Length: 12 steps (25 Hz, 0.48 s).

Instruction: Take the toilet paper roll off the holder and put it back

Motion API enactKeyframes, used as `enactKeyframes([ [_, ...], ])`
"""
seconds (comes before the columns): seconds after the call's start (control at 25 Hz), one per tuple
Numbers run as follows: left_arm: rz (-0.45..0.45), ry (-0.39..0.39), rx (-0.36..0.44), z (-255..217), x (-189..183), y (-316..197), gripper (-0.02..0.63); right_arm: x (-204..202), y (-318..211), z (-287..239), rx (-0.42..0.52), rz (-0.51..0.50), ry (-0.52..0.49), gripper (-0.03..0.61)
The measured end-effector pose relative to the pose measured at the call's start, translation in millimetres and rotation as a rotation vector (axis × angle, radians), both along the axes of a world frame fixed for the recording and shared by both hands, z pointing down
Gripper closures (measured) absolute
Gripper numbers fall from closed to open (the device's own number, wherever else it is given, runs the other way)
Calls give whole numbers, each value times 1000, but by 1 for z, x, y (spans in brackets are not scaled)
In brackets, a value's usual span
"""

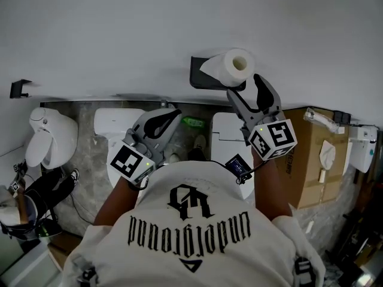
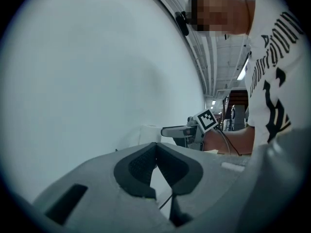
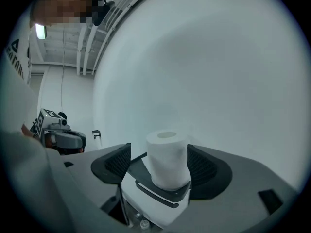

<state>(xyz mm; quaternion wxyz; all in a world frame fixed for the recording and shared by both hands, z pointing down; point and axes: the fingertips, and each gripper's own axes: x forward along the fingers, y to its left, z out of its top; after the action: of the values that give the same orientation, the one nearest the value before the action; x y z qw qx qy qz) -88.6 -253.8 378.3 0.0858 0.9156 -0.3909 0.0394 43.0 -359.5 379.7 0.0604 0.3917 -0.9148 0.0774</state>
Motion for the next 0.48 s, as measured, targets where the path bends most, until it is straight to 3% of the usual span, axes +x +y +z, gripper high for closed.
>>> enactKeyframes([
  [0.48, -23, -11, -60, 24, 6, -28, 601, -12, -35, 29, -63, -58, 42, 253],
])
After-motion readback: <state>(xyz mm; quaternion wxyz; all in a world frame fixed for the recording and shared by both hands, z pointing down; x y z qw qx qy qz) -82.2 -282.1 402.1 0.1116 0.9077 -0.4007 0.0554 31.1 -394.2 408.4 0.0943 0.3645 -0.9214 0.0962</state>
